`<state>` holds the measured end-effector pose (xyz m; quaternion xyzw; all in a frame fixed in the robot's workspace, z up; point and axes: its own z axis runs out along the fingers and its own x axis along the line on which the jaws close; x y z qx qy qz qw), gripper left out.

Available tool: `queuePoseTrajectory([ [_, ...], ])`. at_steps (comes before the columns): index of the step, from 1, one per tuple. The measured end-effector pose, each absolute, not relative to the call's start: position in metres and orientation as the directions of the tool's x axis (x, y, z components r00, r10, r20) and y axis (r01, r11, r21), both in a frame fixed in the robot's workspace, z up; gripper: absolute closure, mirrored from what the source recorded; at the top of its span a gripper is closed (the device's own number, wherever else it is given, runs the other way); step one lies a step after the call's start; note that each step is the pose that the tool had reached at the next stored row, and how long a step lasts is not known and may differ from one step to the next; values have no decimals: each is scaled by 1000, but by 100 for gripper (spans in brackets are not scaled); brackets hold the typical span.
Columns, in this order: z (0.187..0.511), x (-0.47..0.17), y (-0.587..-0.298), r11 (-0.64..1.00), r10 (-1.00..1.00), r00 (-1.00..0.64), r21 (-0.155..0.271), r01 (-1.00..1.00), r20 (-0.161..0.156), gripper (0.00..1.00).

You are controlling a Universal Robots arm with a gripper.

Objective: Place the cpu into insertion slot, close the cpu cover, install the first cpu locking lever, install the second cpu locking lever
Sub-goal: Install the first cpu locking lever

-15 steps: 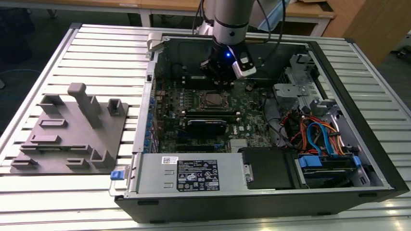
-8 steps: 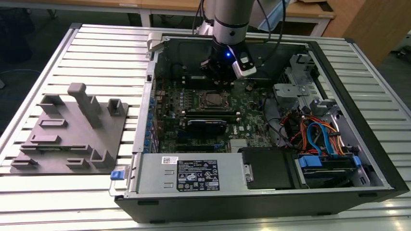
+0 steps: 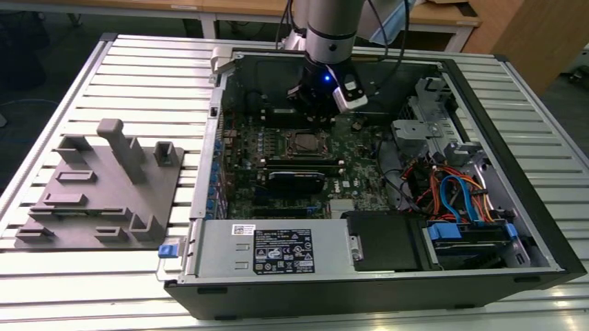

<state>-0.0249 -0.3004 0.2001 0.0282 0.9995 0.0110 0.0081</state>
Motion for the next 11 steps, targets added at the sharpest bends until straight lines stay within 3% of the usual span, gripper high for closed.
queuePoseTrajectory([
  [11,197,-25,-300,998,56,-998,3,56,-16,90],
])
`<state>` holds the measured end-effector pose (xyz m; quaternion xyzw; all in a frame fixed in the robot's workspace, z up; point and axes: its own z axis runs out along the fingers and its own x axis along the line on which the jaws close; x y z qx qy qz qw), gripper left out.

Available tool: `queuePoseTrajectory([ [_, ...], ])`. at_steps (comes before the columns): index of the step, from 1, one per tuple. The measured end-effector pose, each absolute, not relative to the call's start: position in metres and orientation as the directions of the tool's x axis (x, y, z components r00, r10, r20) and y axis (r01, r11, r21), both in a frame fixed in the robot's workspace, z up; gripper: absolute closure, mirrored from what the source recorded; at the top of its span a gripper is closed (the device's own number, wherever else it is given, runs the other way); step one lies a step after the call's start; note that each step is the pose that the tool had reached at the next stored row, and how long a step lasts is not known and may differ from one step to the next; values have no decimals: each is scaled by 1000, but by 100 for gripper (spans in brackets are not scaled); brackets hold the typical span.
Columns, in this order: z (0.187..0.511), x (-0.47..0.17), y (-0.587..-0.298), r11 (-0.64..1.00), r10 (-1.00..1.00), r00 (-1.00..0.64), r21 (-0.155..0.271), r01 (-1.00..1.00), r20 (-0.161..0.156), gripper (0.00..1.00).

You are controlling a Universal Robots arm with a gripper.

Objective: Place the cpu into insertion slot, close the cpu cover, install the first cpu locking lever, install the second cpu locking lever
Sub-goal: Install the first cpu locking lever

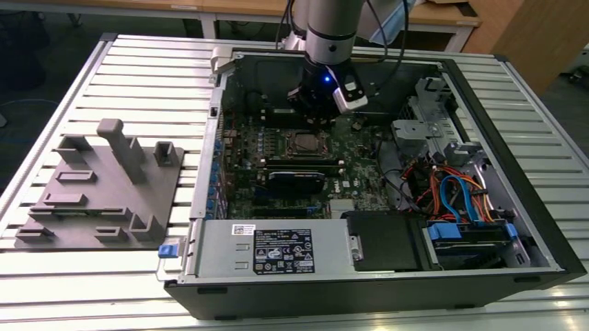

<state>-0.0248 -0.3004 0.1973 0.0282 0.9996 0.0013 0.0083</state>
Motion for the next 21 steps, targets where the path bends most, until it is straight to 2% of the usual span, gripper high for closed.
queuePoseTrajectory([
  [6,197,-25,-300,998,57,-998,6,56,-16,90],
  [21,197,-24,-300,997,57,-998,56,56,-12,90],
])
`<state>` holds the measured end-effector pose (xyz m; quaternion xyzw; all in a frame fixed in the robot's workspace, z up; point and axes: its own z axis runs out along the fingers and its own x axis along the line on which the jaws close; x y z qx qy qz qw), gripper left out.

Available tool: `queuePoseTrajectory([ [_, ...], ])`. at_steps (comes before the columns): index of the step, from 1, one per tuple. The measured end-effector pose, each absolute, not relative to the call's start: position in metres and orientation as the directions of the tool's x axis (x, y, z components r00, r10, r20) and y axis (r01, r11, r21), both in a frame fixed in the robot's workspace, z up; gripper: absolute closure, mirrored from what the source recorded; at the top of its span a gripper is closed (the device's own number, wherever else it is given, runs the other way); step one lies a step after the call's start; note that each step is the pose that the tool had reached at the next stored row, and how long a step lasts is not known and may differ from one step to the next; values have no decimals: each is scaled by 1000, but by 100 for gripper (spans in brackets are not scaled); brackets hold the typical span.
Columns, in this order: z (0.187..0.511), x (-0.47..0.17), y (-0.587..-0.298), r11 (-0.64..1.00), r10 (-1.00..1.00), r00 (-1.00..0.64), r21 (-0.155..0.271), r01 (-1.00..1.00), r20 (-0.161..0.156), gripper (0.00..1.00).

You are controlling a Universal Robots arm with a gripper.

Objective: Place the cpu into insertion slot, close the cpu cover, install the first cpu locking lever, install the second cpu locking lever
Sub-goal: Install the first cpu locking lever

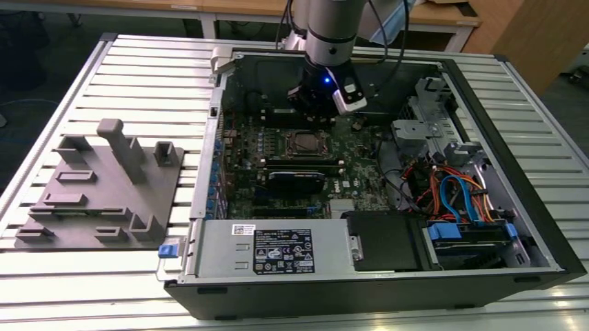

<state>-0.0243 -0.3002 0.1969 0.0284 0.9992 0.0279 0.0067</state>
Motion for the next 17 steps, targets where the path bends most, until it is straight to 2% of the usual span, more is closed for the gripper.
queuePoseTrajectory([
  [17,205,-24,-304,997,57,-998,53,56,-12,90],
])
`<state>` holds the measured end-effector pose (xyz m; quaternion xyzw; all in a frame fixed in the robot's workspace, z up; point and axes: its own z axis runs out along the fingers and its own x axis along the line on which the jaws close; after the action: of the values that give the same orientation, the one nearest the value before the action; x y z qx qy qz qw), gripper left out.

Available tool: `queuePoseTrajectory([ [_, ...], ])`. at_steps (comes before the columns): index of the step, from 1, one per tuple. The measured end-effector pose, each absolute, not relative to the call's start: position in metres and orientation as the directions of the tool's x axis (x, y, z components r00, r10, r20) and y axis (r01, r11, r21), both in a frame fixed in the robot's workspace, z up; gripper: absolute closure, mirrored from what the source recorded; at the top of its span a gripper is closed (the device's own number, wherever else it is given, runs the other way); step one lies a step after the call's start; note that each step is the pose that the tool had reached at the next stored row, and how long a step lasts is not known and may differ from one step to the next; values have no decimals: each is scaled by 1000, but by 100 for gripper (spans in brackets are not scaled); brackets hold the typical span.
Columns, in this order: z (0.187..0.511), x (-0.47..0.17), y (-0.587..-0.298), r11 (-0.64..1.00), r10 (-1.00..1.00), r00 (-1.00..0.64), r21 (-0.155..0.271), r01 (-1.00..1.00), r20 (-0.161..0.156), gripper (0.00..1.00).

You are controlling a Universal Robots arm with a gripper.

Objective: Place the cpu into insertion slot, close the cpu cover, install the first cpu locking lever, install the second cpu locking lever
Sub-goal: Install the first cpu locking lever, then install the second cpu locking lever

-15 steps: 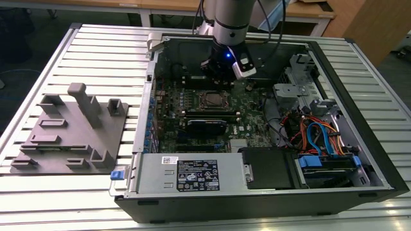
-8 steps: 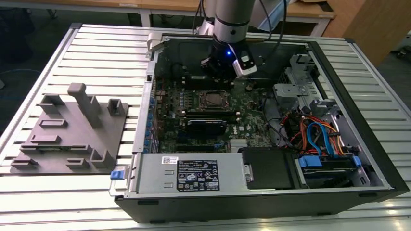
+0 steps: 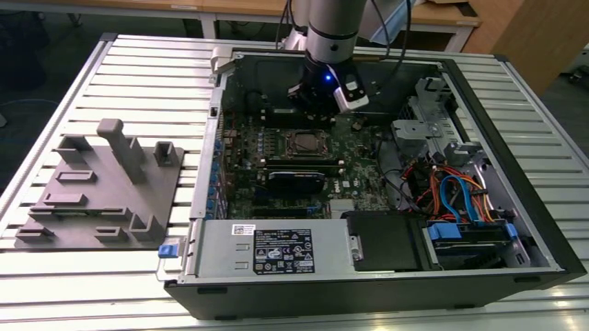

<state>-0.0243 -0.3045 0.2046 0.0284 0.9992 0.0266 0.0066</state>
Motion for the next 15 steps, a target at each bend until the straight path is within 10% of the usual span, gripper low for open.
queuePoseTrajectory([
  [15,205,-24,-310,997,57,-998,44,56,-12,90],
])
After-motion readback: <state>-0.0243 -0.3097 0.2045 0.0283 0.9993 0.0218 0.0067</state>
